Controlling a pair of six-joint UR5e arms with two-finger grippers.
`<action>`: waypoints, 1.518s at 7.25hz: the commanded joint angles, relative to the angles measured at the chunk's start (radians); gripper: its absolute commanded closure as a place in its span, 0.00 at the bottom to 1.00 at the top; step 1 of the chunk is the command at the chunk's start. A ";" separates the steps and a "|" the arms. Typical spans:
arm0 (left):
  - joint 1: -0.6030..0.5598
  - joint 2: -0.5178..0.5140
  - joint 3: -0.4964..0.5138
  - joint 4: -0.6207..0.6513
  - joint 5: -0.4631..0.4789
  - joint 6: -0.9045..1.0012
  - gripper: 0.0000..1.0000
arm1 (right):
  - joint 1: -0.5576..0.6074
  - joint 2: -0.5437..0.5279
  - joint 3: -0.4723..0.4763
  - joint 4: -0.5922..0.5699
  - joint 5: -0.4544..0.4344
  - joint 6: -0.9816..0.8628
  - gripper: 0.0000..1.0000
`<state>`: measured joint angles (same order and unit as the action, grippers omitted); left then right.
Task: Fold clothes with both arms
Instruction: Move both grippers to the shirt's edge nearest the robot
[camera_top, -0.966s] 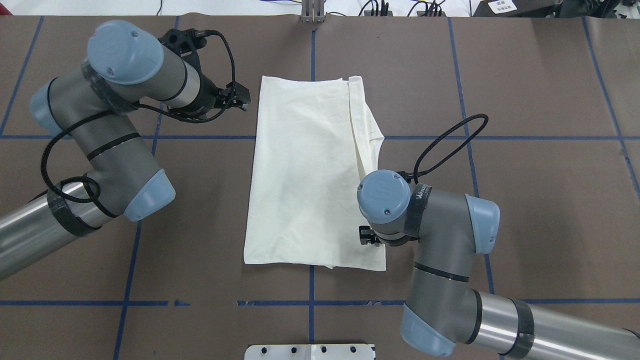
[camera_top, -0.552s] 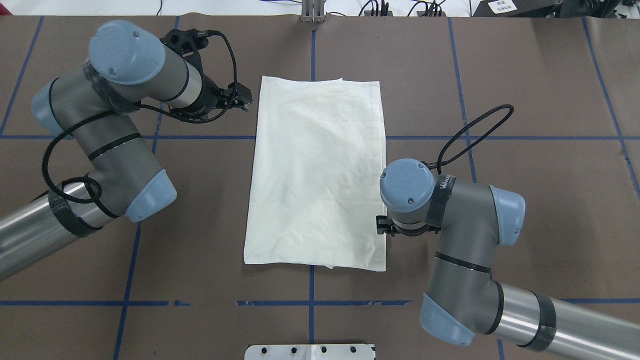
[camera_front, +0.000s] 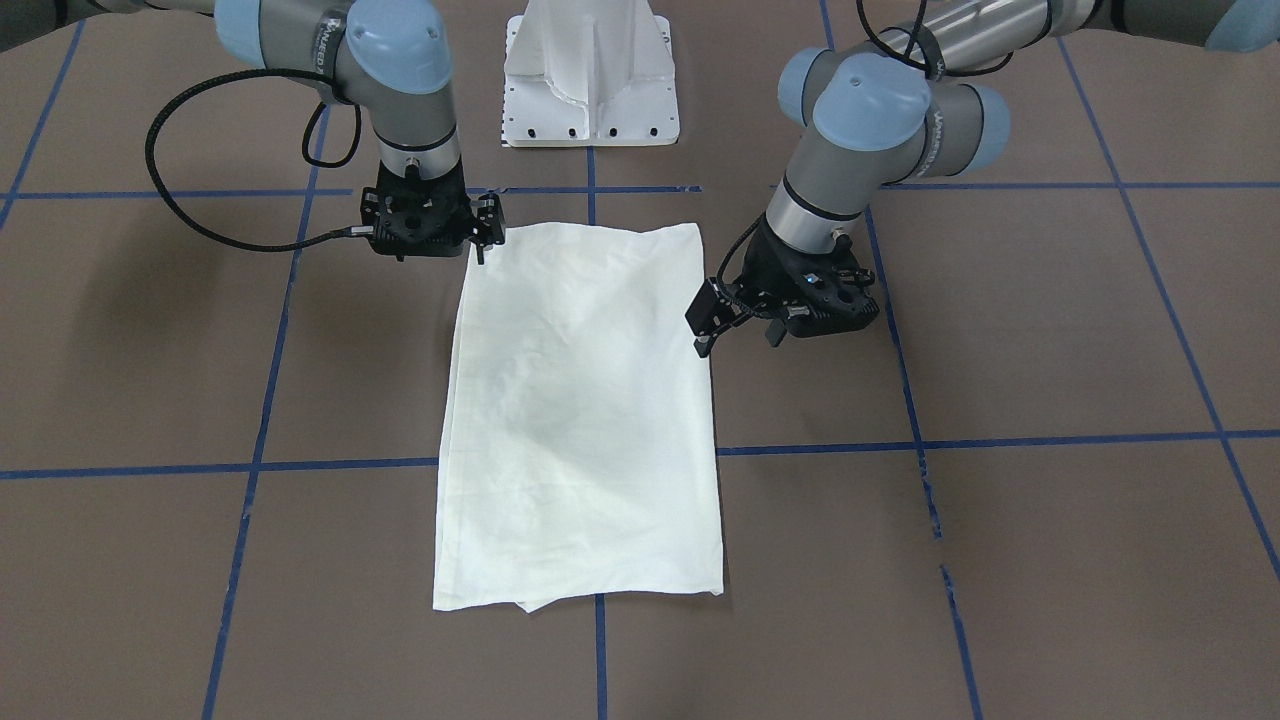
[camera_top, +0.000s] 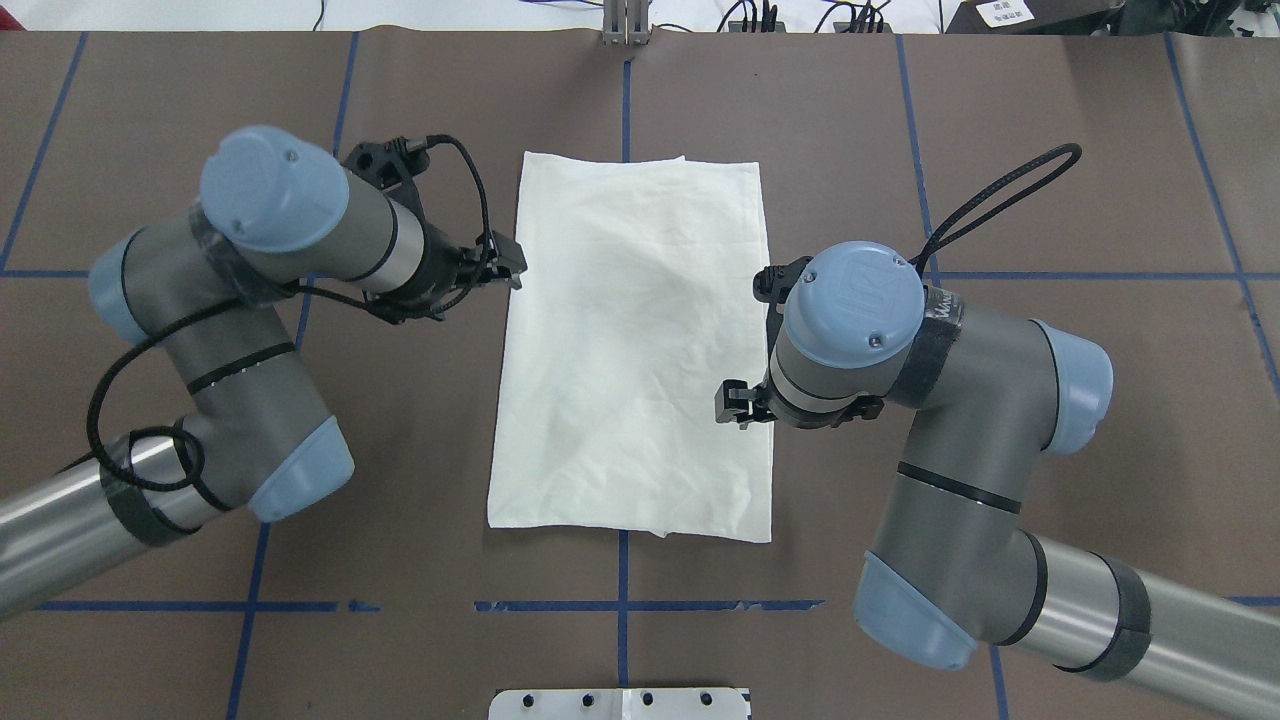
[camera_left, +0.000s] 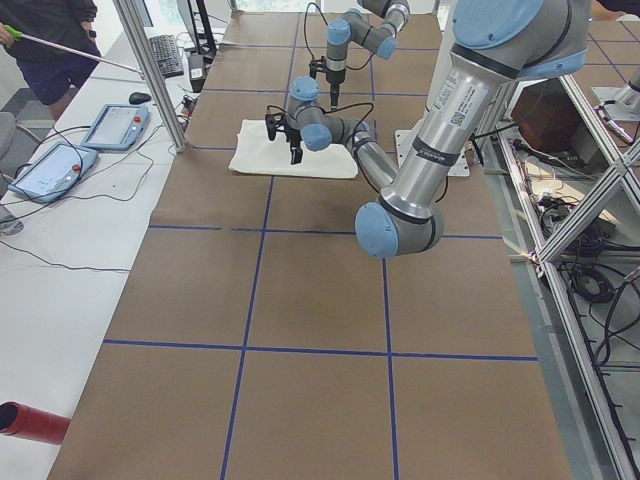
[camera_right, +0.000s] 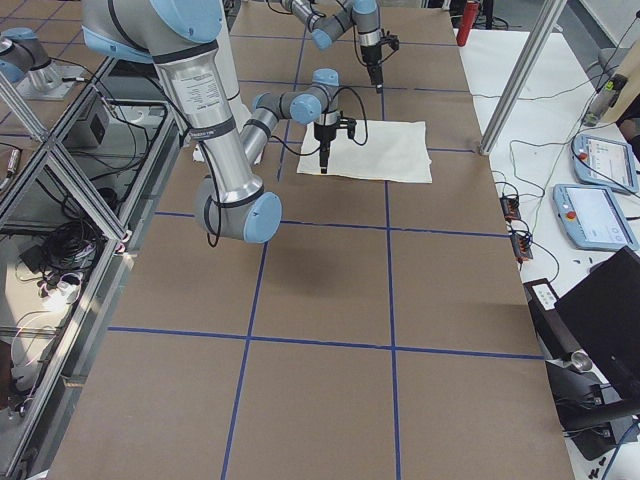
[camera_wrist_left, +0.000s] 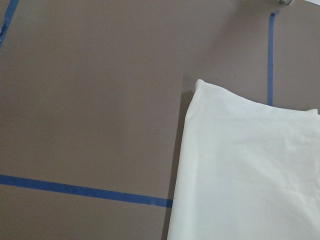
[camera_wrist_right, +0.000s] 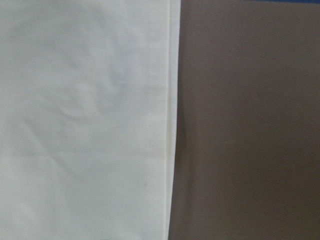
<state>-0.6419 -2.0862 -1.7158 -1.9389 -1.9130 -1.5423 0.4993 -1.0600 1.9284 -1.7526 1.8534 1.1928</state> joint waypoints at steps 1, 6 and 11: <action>0.155 0.081 -0.088 -0.040 0.079 -0.242 0.00 | 0.005 0.000 0.035 0.059 0.024 0.027 0.00; 0.323 0.078 -0.160 0.213 0.187 -0.452 0.10 | 0.010 -0.005 0.060 0.061 0.035 0.047 0.00; 0.363 0.068 -0.113 0.215 0.206 -0.453 0.17 | 0.016 -0.006 0.058 0.059 0.035 0.047 0.00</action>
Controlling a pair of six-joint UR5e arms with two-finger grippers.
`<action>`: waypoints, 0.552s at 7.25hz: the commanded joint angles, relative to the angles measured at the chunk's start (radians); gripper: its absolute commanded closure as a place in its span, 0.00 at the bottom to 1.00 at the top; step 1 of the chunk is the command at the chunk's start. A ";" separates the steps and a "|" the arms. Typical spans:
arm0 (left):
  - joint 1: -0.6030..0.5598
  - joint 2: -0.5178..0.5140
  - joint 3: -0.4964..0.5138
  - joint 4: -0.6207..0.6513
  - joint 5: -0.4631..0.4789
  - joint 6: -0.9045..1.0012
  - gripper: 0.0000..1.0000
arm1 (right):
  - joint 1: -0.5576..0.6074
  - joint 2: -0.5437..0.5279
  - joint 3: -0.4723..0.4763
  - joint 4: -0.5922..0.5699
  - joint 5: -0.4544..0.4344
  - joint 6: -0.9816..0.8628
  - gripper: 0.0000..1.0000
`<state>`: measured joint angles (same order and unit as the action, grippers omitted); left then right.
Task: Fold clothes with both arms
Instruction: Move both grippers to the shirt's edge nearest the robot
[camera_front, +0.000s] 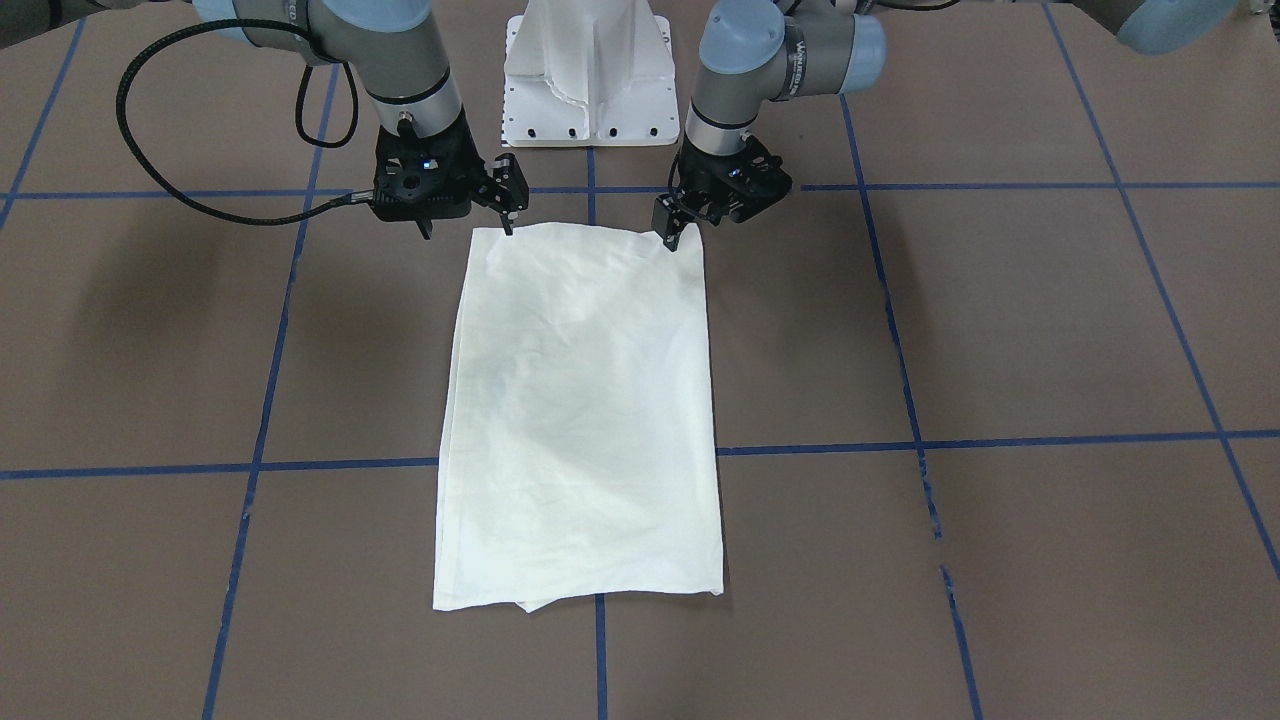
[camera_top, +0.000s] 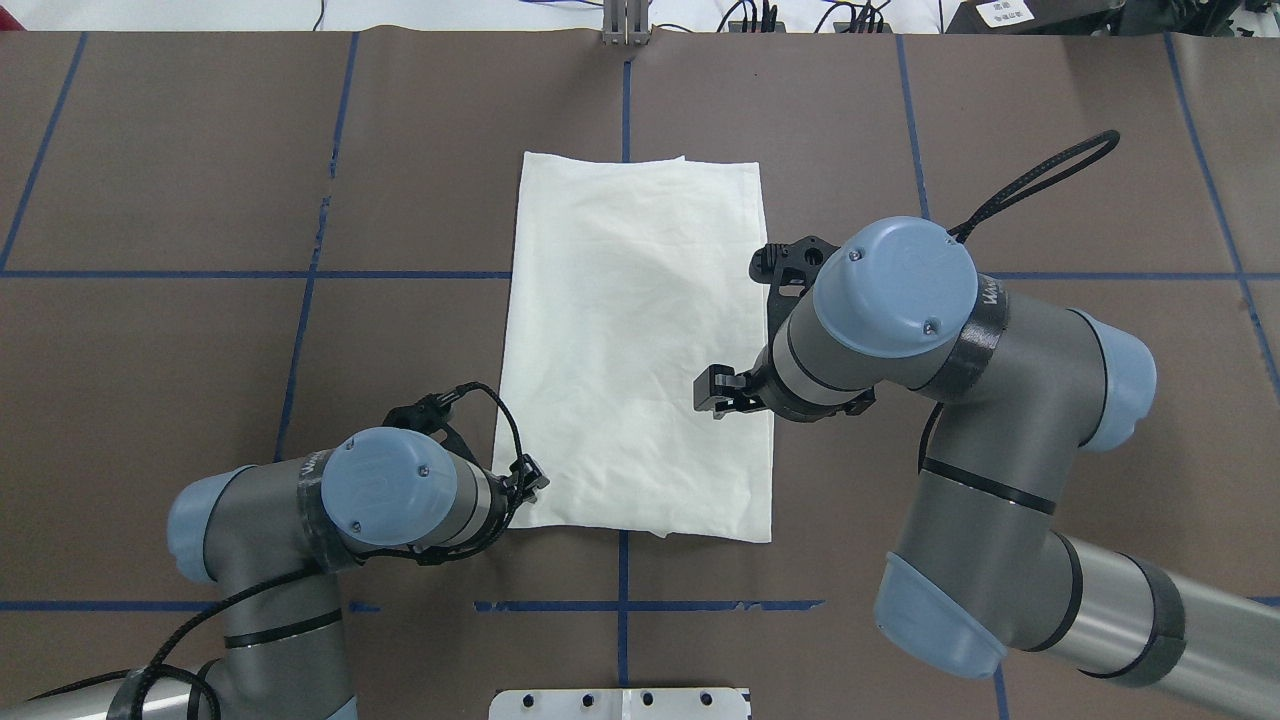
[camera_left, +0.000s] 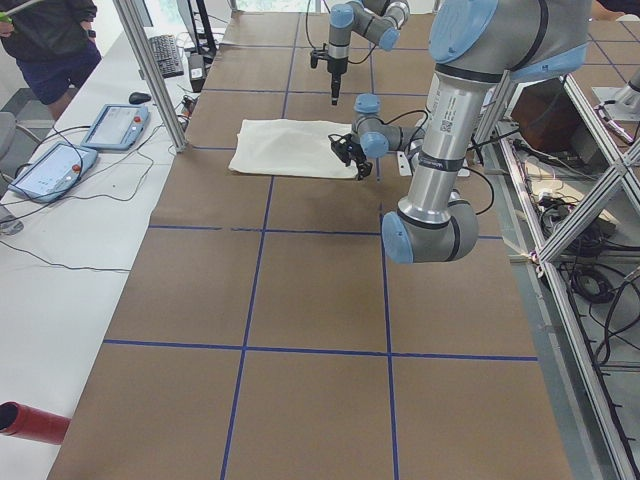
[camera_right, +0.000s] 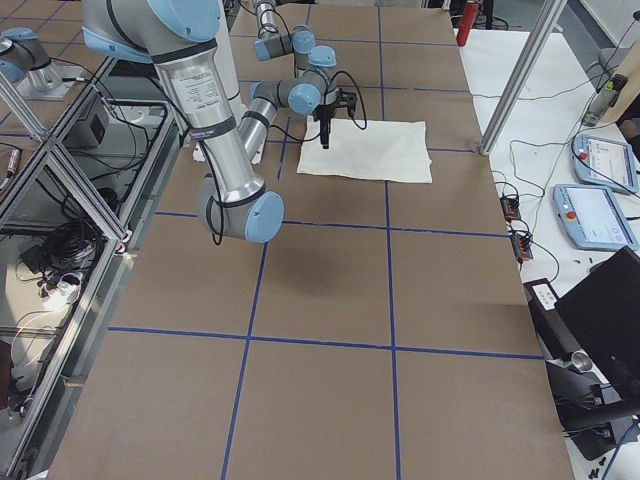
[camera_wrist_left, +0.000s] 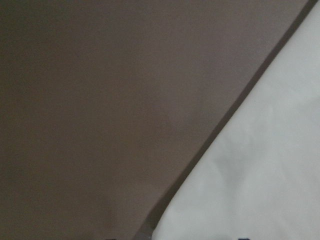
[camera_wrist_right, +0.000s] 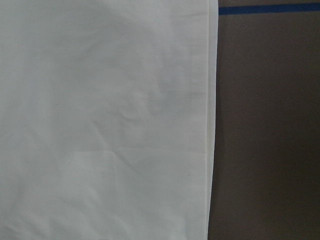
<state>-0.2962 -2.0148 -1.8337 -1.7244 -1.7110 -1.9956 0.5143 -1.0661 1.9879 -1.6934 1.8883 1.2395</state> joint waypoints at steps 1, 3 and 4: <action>0.020 -0.005 0.005 0.000 0.002 0.000 0.19 | 0.006 0.000 -0.001 0.000 0.002 -0.003 0.00; 0.017 -0.012 0.005 0.002 0.002 -0.032 0.37 | 0.010 0.000 -0.001 0.000 0.002 -0.005 0.00; 0.006 -0.010 0.005 0.002 0.002 -0.029 0.39 | 0.010 0.000 -0.001 0.000 0.002 -0.003 0.00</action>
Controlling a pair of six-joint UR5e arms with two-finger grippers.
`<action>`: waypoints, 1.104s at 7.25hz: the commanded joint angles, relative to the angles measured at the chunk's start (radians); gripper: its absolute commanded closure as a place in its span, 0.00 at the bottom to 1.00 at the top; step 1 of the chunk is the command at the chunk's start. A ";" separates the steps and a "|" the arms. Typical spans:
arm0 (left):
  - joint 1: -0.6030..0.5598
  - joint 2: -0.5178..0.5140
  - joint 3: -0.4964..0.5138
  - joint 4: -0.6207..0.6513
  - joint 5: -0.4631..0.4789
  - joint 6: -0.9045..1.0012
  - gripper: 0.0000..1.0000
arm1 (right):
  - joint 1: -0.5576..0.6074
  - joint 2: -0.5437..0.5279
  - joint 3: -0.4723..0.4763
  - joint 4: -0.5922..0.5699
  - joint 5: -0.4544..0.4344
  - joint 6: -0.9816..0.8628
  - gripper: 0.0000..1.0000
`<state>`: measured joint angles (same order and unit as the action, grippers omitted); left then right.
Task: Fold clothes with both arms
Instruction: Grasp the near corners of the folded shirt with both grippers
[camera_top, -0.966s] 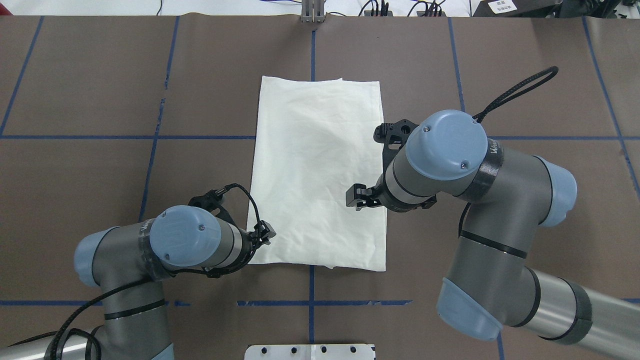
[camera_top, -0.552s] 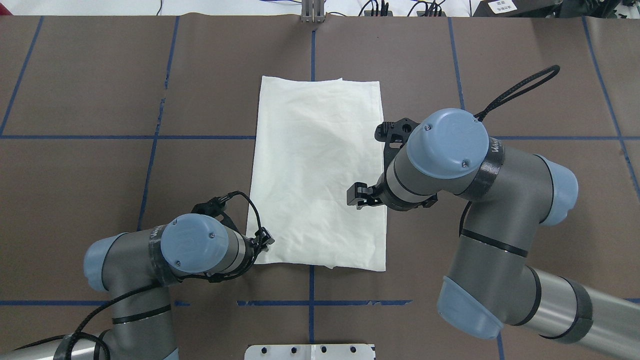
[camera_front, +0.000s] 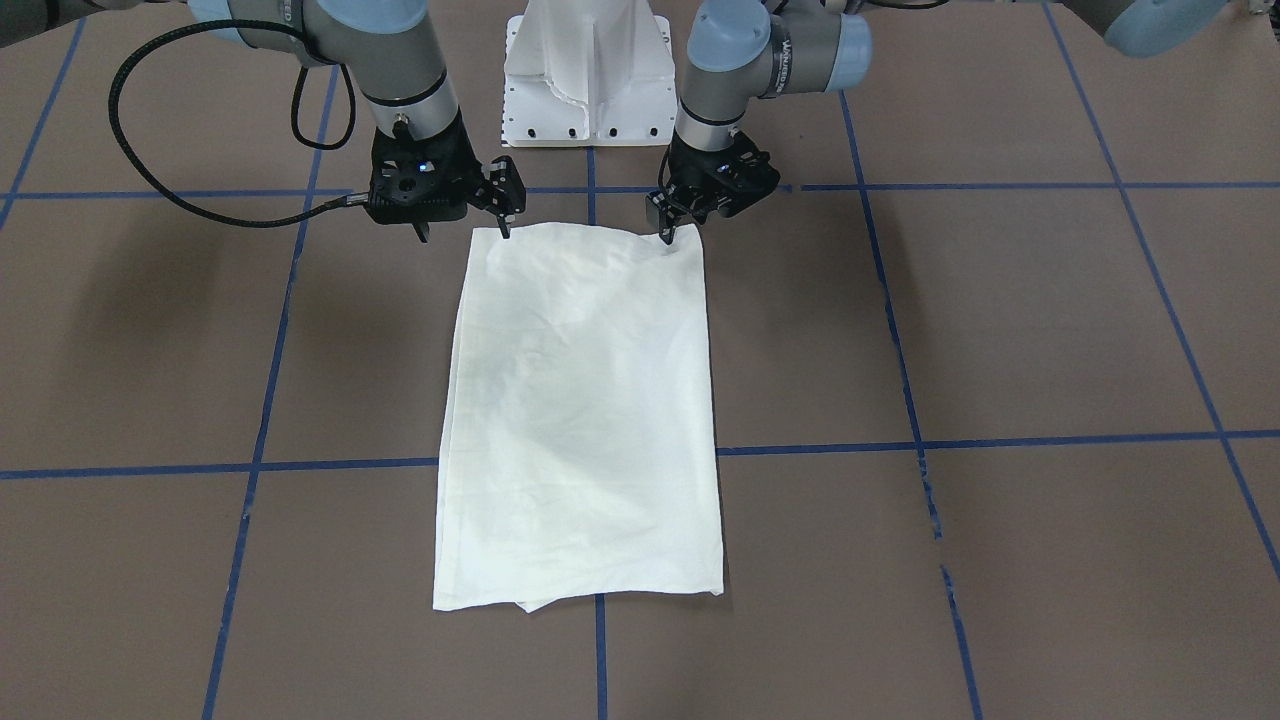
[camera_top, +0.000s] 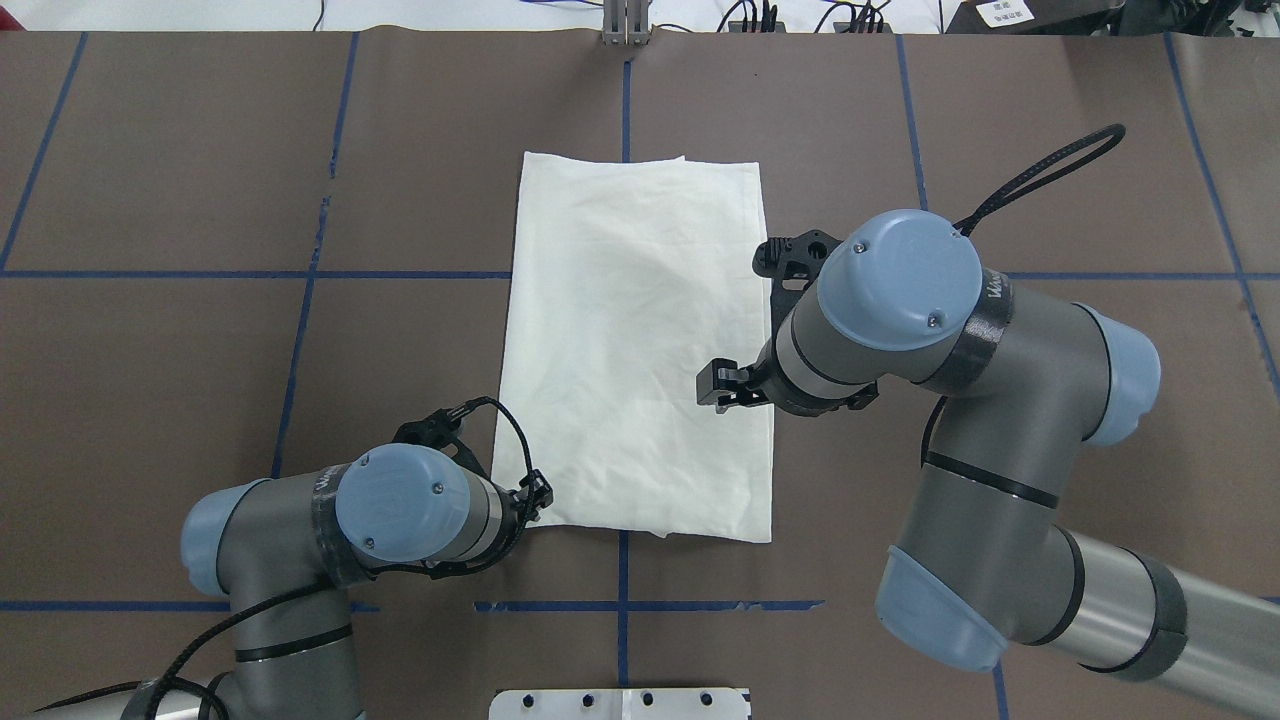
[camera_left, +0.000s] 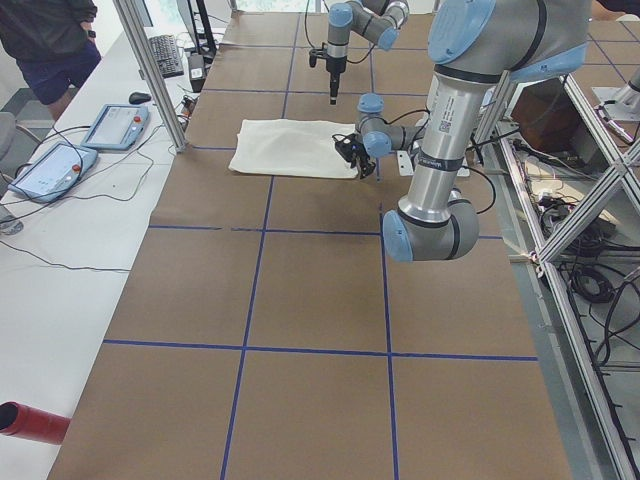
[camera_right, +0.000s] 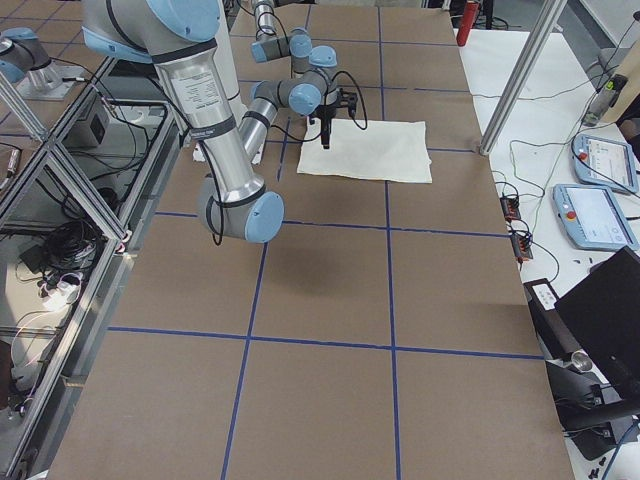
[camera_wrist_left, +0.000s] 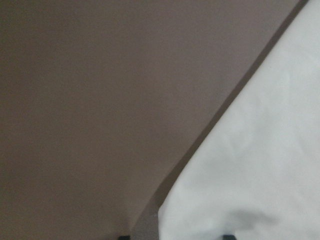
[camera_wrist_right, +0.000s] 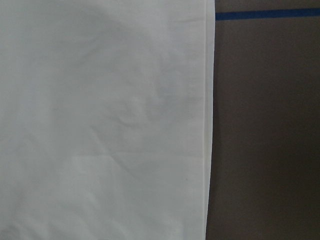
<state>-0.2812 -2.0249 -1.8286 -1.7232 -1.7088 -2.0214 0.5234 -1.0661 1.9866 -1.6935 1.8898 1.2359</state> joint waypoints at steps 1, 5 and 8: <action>-0.022 0.002 0.003 0.001 0.000 0.004 0.39 | 0.001 0.000 0.000 0.000 0.000 0.000 0.00; -0.036 0.002 0.006 0.001 -0.002 0.007 0.39 | 0.001 0.000 0.000 0.000 0.000 0.000 0.00; -0.030 -0.003 0.006 -0.001 -0.003 0.003 0.39 | 0.003 -0.005 0.000 0.000 0.000 -0.001 0.00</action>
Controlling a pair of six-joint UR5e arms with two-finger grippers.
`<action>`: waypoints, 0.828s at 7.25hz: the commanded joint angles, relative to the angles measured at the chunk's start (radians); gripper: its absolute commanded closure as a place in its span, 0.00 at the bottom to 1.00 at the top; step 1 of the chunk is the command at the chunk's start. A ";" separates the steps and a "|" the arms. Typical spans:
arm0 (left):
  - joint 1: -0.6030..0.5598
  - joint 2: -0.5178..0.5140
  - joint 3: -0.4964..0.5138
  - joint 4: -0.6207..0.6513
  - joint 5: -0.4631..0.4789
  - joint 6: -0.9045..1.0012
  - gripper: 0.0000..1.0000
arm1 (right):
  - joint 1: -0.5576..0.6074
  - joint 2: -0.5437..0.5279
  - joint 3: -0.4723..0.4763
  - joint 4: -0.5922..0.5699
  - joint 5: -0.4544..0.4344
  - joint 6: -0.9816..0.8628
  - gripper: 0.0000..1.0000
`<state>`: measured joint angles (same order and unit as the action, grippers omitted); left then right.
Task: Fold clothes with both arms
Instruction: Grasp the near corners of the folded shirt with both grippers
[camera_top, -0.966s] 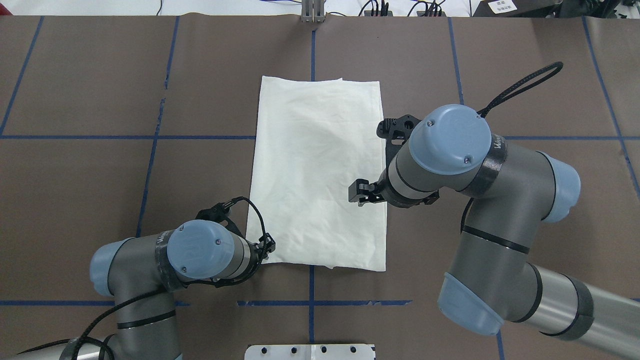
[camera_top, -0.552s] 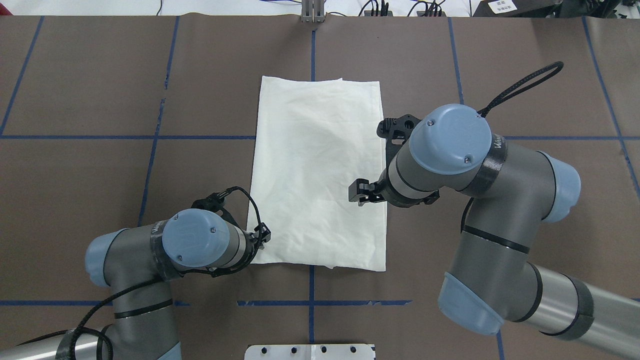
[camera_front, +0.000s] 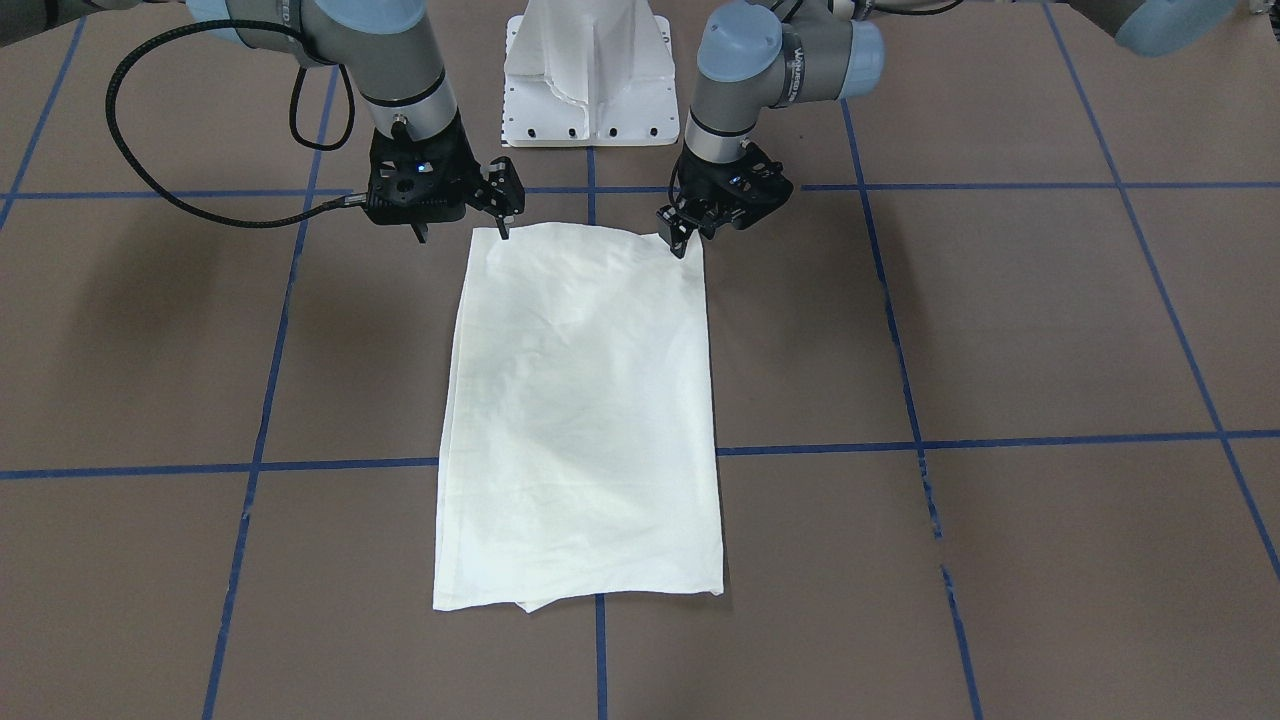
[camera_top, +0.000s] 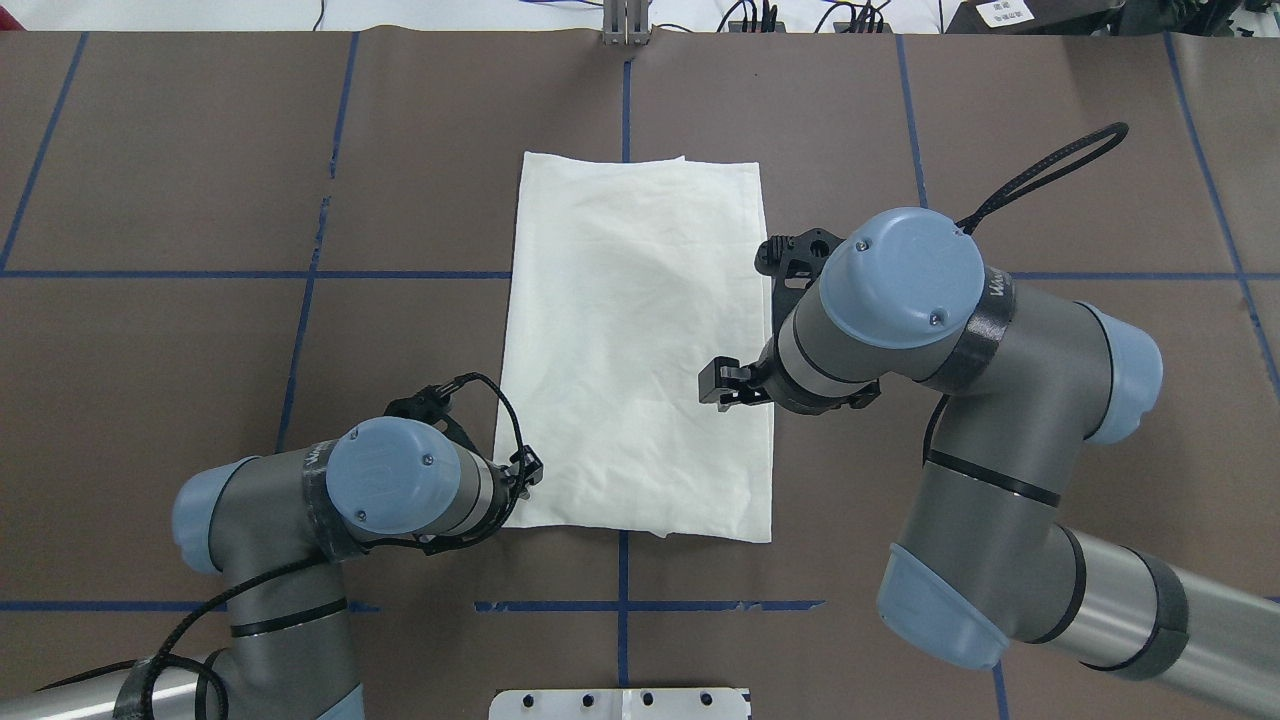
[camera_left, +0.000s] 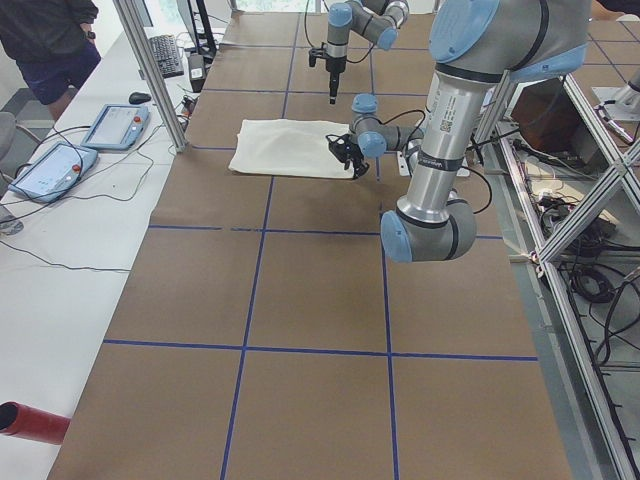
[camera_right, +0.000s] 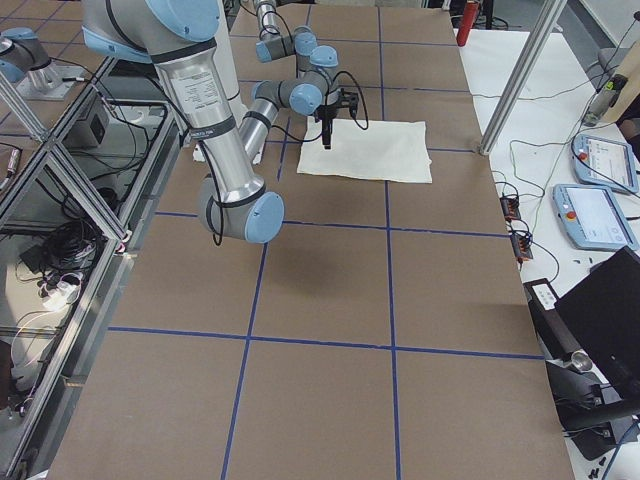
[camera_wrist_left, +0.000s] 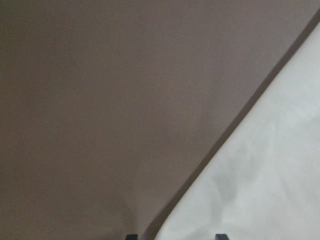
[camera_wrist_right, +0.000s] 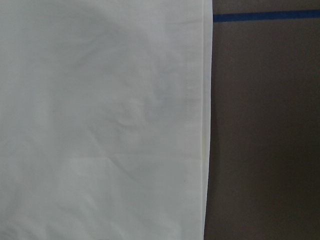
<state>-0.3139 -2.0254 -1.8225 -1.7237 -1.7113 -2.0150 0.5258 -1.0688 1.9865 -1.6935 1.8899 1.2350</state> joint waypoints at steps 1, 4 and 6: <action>0.003 -0.003 0.000 -0.001 -0.001 -0.008 0.46 | 0.000 -0.003 -0.002 0.000 0.000 -0.002 0.00; 0.007 -0.001 -0.001 -0.002 0.001 -0.011 0.92 | 0.002 -0.003 0.000 0.000 0.000 -0.002 0.00; 0.033 0.007 -0.004 -0.002 0.007 -0.001 1.00 | 0.005 -0.003 0.002 0.000 0.002 -0.002 0.00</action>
<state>-0.2954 -2.0226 -1.8251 -1.7257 -1.7072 -2.0206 0.5292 -1.0731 1.9869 -1.6935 1.8902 1.2333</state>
